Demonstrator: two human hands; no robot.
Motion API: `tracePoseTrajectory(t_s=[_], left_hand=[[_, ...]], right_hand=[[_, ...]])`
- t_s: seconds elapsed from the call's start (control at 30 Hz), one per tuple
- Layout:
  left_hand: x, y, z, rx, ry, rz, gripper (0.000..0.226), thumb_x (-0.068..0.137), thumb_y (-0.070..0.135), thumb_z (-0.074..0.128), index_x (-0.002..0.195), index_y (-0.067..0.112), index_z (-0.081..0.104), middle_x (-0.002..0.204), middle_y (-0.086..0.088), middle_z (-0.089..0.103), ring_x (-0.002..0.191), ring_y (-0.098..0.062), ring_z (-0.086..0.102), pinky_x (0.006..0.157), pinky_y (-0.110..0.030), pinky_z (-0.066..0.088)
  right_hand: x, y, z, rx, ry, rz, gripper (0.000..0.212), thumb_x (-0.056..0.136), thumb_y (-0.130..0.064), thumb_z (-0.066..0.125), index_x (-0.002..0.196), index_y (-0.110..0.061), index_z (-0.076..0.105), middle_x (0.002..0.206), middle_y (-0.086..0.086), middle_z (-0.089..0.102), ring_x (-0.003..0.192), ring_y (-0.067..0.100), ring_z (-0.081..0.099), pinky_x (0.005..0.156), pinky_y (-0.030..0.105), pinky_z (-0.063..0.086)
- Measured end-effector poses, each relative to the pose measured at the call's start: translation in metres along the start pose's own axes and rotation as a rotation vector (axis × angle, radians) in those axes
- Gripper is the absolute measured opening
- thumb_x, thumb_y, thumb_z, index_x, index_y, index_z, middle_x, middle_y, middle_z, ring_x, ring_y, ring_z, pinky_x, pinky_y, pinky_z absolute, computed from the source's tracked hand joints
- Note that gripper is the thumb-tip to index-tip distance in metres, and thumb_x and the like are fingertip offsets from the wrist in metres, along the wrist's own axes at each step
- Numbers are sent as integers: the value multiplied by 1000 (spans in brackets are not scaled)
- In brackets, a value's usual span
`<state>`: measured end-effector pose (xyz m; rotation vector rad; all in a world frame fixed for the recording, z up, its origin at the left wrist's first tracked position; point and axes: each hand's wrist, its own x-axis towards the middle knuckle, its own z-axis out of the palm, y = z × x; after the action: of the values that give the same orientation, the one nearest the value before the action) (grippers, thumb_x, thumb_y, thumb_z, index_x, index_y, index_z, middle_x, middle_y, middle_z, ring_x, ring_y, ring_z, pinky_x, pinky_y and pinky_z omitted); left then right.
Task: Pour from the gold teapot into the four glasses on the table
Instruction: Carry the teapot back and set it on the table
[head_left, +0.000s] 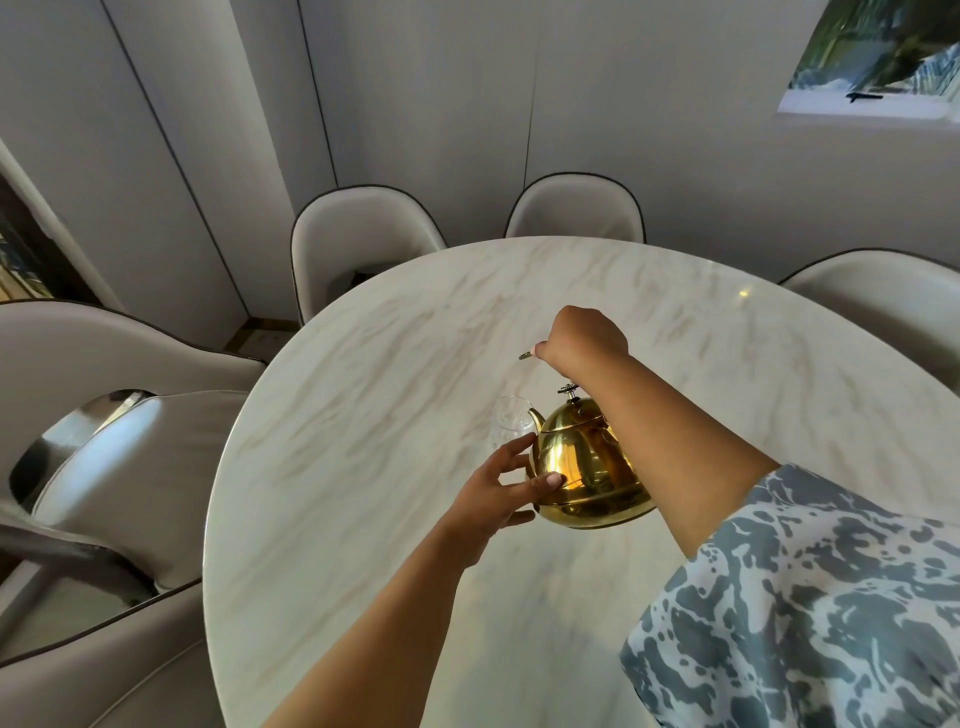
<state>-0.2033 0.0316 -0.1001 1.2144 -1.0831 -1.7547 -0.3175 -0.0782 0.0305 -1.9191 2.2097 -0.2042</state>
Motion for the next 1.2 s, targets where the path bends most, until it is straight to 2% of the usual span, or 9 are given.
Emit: tracePoseTrajectory(t_s=[0.2,0.33,0.53,0.67,0.73,0.83,0.93,1.1,1.2], left_hand=[[-3,2,1,-8,11,-5,86,65,42,84,142,36,47,141,3,50,126,-25,54,102,-46,50],[-6,-4,-3,-18,17,-32,82,70,31,86,142,36,47,145,6,44,131,-27,49,101,-47,51],[-12,-18,-9,-92,28,-71,95,66,12,90,147,25,43,140,-3,53,120,-23,62,87,-28,57],[-21,-23,-11,-152,53,-71,73,76,13,83,139,25,48,139,-4,54,111,-15,65,76,-23,57],[-25,-25,-15,-174,94,-69,68,80,17,79,140,21,49,139,-6,54,114,-17,63,86,-32,55],[-33,-24,-26,-173,180,-55,69,82,20,78,144,19,48,140,-7,53,123,-23,57,104,-47,47],[-40,-20,-44,-180,267,-32,64,85,18,75,143,16,49,138,-9,55,121,-23,58,100,-45,48],[-43,-9,-82,-180,391,-40,65,84,18,76,142,11,48,135,-13,58,119,-25,59,102,-44,47],[-38,-3,-104,-166,471,-36,69,82,19,78,142,12,46,124,-8,58,108,-22,59,100,-45,49]], right_hand=[[-7,5,-2,59,13,-10,39,93,-31,60,62,-12,46,57,1,51,45,14,47,44,21,30],[-22,21,6,176,43,-13,32,94,-35,57,75,-9,59,56,-2,51,45,12,48,44,21,28],[-57,45,28,391,126,-23,36,95,-38,54,80,-8,65,59,0,58,57,19,57,49,24,39],[-77,46,39,460,123,-29,40,95,-42,55,85,-5,70,56,2,59,52,21,58,51,29,49],[-83,41,42,495,81,-47,39,94,-42,55,91,-6,69,65,6,66,57,25,64,61,38,59],[-86,29,43,570,-2,-55,35,95,-40,56,103,-8,66,66,4,66,51,20,62,65,38,60],[-87,10,46,694,-68,-54,35,94,-35,59,113,-6,64,66,1,65,47,15,58,65,36,59],[-83,-31,53,846,-143,-65,27,96,-28,57,80,-7,64,61,3,64,49,18,58,65,36,57],[-75,-58,63,918,-219,-61,25,96,-18,53,74,-8,60,62,5,62,50,19,56,61,34,53]])
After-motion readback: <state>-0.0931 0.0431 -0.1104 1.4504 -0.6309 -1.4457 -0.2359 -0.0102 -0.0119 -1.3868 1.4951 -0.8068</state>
